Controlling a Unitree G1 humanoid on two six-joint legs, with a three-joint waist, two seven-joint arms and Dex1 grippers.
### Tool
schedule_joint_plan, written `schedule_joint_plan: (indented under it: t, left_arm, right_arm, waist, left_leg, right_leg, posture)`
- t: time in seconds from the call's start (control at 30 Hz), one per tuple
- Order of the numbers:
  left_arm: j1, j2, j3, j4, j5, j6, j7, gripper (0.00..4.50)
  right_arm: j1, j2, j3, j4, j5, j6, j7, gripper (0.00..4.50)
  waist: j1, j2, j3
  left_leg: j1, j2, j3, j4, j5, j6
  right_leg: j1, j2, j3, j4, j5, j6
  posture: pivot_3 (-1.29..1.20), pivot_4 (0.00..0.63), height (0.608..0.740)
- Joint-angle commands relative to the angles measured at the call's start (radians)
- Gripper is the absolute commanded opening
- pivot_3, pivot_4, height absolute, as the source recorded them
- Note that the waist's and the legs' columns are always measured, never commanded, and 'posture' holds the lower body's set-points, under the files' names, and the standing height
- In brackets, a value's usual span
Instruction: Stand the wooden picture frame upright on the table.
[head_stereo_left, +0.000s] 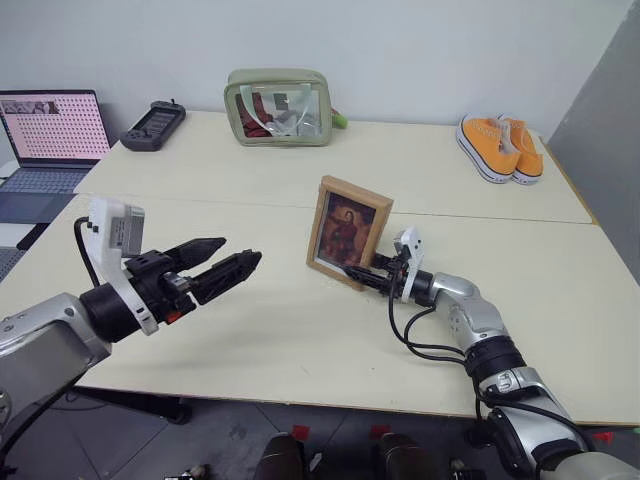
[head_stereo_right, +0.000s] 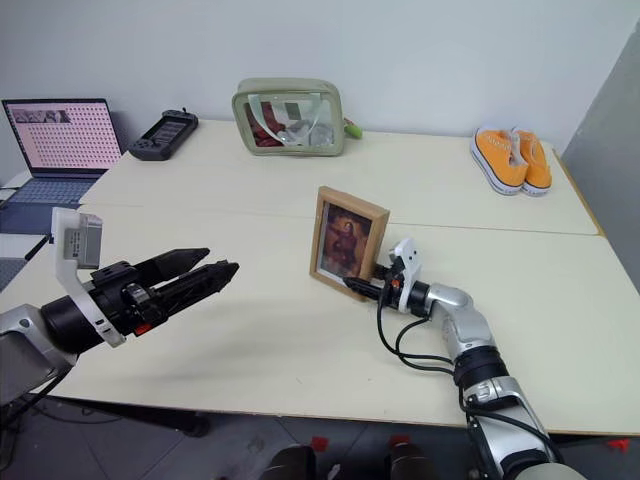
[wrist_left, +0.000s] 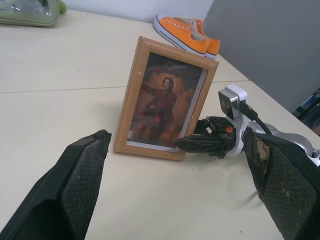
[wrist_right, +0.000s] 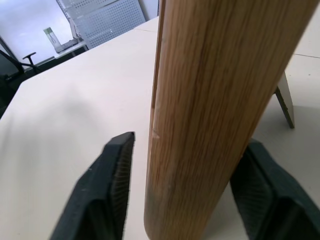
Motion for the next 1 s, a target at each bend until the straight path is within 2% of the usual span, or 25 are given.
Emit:
schedule_joint_plan:
  t: [0.03,0.13,0.27,0.4,0.5,0.73,1.0]
  left_arm:
    - [-0.029,0.004,-0.022,0.002,0.023,-0.022,-0.013,4.5]
    - [-0.051,-0.021,-0.057,-0.009,0.05,-0.04,-0.011,4.5]
    - [-0.087,-0.072,-0.122,-0.022,0.122,-0.071,-0.021,4.5]
    - [-0.116,-0.106,-0.183,-0.024,0.248,-0.105,-0.072,4.5]
    - [-0.125,-0.116,-0.211,-0.012,0.303,-0.115,-0.112,4.5]
    - [-0.191,-0.152,-0.263,0.042,0.363,-0.097,-0.138,4.5]
    - [-0.25,-0.156,-0.274,0.089,0.376,-0.073,-0.176,4.5]
  right_arm:
    - [0.007,-0.004,-0.01,-0.061,-0.021,-0.03,-0.016,3.72]
    - [0.029,-0.028,0.003,-0.093,-0.056,-0.049,-0.027,3.72]
    - [0.09,-0.116,0.027,-0.192,-0.129,-0.036,-0.038,3.72]
    - [0.229,-0.295,-0.022,-0.456,-0.112,0.064,0.003,3.72]
    - [0.299,-0.374,-0.083,-0.639,-0.062,0.163,-0.019,3.72]
    - [0.313,-0.393,-0.211,-0.938,0.085,0.435,-0.161,3.72]
    - [0.328,-0.408,-0.23,-1.045,0.129,0.522,-0.224,3.72]
  waist:
    - [0.0,0.0,0.0]
    - [0.001,0.0,0.0]
    - [0.011,0.0,0.0]
    - [0.02,0.001,0.0]
    - [0.023,0.001,0.0]
    - [0.009,0.001,0.0]
    - [0.019,0.001,0.0]
  left_leg:
    - [0.0,0.0,0.0,0.0,0.0,0.0]
    - [0.0,0.0,0.0,0.0,0.0,0.0]
    - [0.0,-0.001,0.0,0.0,0.0,0.0]
    - [-0.001,-0.001,0.0,0.0,0.0,0.0]
    - [-0.002,-0.001,0.0,0.0,0.0,0.0]
    - [-0.001,0.001,0.0,-0.001,0.0,0.0]
    - [-0.002,0.001,0.0,0.0,0.0,0.0]
  right_leg:
    - [0.0,0.0,0.0,0.0,0.0,0.0]
    - [0.0,0.0,0.0,0.0,0.0,0.0]
    - [0.0,0.0,0.0,-0.001,0.0,0.0]
    - [0.0,0.0,0.0,-0.001,0.0,0.0]
    - [-0.001,0.0,0.001,-0.001,0.0,0.0]
    - [-0.001,0.002,0.001,0.0,-0.001,-0.001]
    - [-0.002,0.001,0.001,-0.001,-0.001,-0.001]
  posture:
    - [0.0,0.15,0.74]
    - [0.0,0.15,0.74]
    - [0.0,0.15,0.74]
    - [0.0,0.15,0.74]
    - [0.0,0.15,0.74]
    - [0.0,0.15,0.74]
    - [0.0,0.15,0.74]
